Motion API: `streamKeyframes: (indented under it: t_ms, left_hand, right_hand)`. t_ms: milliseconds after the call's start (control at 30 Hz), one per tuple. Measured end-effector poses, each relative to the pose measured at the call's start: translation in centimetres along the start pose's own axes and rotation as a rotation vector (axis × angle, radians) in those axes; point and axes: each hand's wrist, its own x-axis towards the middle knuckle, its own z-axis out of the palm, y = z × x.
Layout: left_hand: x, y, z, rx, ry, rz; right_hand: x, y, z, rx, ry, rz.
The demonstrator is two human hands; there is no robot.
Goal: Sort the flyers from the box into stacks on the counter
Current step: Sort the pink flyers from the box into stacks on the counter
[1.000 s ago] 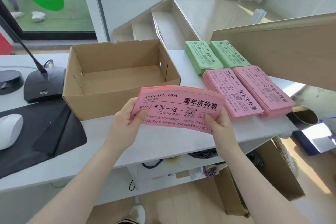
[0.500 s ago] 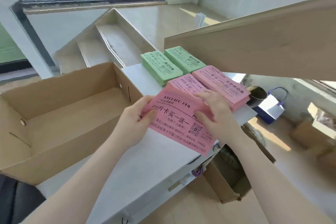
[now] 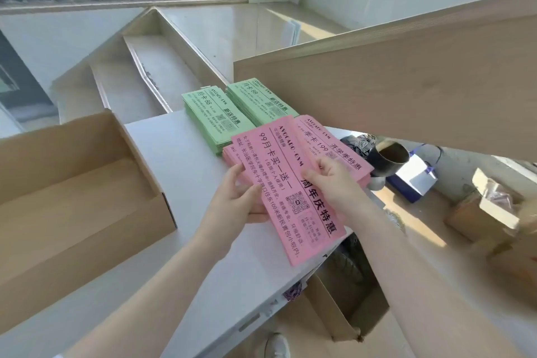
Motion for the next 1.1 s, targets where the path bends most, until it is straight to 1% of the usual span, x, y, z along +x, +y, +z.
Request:
streamKeyframes:
  t_ms: [133,267,433,600,667,700,800,833,900,967,1000,1100]
  left_hand:
    - [2.4,-0.4,1.2,0.115,0.122,-0.008]
    - [4.4,-1.2,0.8,0.332,0.256,-0.041]
    - [5.6,-2.8,0.8,0.543,0.382,-0.046]
    - [6.1,-3.6,1.7,0.632,0.488,-0.059]
    - [6.5,-4.1,1.9,0.561,0.517,-0.061]
    - [6.8,-4.3,2.0,0.477,0.514,-0.068]
    - [7.8,-4.6,2.7,0.064,0.45,-0.104]
    - [8.1,-4.9,2.9,-0.034,0.43,-0.114]
    - [8.6,-5.4,3.1,-0.089,0.425,-0.125]
    - [8.8,-5.7,3.3,-0.119,0.433,-0.12]
    - [8.9,-5.9,3.3,-0.139,0.432,-0.116]
    - [8.9,-5.9,3.3,-0.164,0.42,-0.111]
  right_hand:
    - [4.4,0.0,0.1,-0.235,-0.059,-0.028]
    - [6.8,-0.4,0.4,-0.514,-0.099,-0.146]
    - [8.4,0.2,1.0,-0.677,-0.056,-0.263]
    - [8.9,0.9,1.0,-0.752,-0.063,-0.345]
    - [9.0,0.7,0.7,-0.742,-0.103,-0.329]
    - [8.9,0.5,0.6,-0.703,-0.13,-0.307]
    - [9.1,-0.3,0.7,-0.483,-0.216,-0.153]
    - [9.2,-0.5,0.8,-0.387,-0.239,-0.089]
    - [9.3,-0.7,0.7,-0.21,-0.256,0.031]
    - [9.5,-0.9,0.5,-0.074,-0.266,0.103]
    - [9.5,-0.9,0.4,-0.051,-0.274,0.118]
    - [9.1,-1.1,0.4,-0.107,-0.29,0.113]
